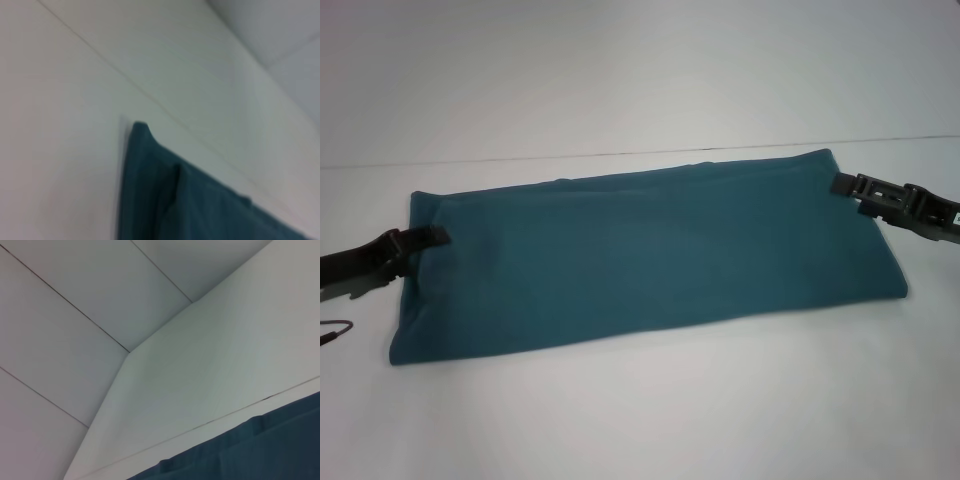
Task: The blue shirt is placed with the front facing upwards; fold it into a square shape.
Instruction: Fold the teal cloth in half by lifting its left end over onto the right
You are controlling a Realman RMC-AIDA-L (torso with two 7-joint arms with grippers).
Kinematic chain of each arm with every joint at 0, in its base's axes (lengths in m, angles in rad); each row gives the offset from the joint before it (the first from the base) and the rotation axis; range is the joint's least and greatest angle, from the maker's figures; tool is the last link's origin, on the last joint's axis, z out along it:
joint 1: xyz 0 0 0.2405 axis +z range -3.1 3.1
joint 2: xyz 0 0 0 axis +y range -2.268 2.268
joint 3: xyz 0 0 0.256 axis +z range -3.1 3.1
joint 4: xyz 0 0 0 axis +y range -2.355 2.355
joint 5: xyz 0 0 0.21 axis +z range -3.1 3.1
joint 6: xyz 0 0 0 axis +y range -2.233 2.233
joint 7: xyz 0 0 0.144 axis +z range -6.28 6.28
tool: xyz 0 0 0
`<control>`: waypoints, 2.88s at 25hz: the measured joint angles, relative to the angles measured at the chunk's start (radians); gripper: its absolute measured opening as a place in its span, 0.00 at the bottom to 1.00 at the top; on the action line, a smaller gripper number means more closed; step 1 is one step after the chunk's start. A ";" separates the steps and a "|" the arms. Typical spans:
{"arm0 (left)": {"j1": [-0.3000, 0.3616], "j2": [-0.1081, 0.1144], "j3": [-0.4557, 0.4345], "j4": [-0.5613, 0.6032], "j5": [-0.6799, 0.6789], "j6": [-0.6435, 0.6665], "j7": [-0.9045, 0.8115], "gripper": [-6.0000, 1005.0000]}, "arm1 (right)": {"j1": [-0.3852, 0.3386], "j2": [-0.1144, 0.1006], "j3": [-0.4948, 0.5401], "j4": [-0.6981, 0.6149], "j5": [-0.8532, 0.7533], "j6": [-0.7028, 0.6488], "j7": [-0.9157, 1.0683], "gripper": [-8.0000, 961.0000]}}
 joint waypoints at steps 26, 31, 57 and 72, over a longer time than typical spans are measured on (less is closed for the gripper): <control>-0.010 -0.008 0.037 0.018 0.141 -0.082 0.001 0.78 | 0.002 -0.004 0.001 0.011 0.005 0.007 -0.012 0.98; -0.012 -0.009 0.037 0.010 0.149 -0.088 0.001 0.78 | 0.001 -0.004 0.001 0.011 0.005 0.004 -0.012 0.98; -0.016 -0.009 0.064 -0.018 0.151 -0.125 0.008 0.78 | -0.002 -0.002 0.001 0.012 0.002 0.005 -0.012 0.98; -0.046 -0.006 0.076 -0.052 0.161 -0.071 -0.021 0.78 | -0.011 -0.002 0.001 0.012 0.004 0.004 -0.012 0.98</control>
